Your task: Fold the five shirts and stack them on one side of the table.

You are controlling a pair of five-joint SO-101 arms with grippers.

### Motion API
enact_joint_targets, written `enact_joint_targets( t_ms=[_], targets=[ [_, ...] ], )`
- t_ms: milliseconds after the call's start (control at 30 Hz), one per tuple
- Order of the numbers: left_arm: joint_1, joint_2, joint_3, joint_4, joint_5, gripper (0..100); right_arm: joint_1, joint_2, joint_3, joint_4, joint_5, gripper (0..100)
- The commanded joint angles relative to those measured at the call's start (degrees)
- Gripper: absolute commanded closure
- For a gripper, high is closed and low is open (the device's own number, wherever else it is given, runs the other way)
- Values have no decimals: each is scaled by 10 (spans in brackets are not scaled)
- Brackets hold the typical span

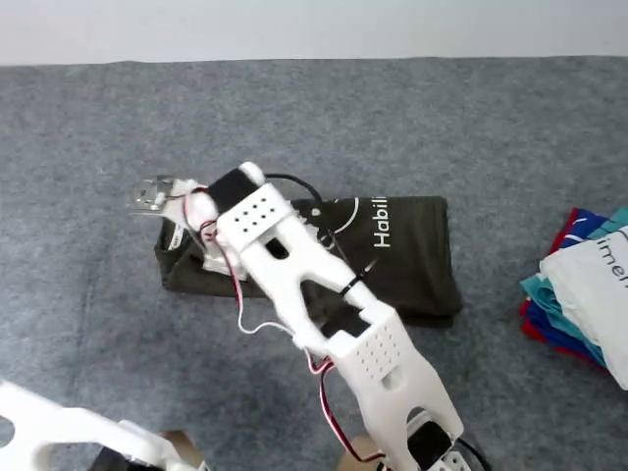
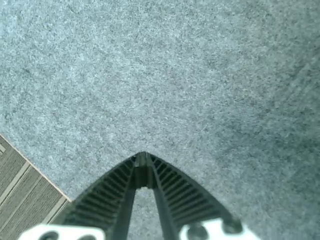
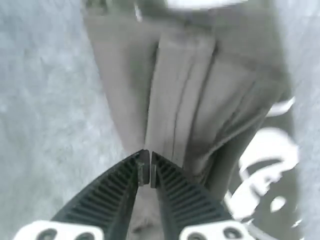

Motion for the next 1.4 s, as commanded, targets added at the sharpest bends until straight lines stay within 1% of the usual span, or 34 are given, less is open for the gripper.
enact_joint_targets(
  t_ms=[0, 167, 267, 433, 567, 767, 867, 1067, 1100, 1200, 1367],
  targets=[
    [5, -14, -3, -13, -3, 995, -2, 10, -33, -50, 6, 988],
    [5, -14, -3, -13, -3, 995, -2, 49, -34, -74, 8, 988],
    [5, -14, -3, -13, -3, 995, 2, 68, -34, -72, 34, 988],
    [5, -14, -3, -14, -3, 995, 54, 87, -35, -103, 74, 988],
    [5, -14, -3, -14, -3, 995, 102, 87, -39, -152, 83, 988],
    [5, -14, -3, -14, -3, 995, 114, 87, -146, -109, 82, 988],
    [5, -14, -3, -12, -3, 995, 105, 84, -177, -68, 80, 988],
    [5, -14, -2, -11, -3, 995, 29, 87, -223, 44, 77, 988],
    [5, -14, -2, -11, -3, 995, 17, 87, -223, 52, 76, 988],
    [5, -14, -2, -11, -3, 995, -10, 91, -222, 58, 37, 988],
    [5, -14, -2, -11, -3, 995, -13, 148, -226, 43, 30, 988]
  ],
)
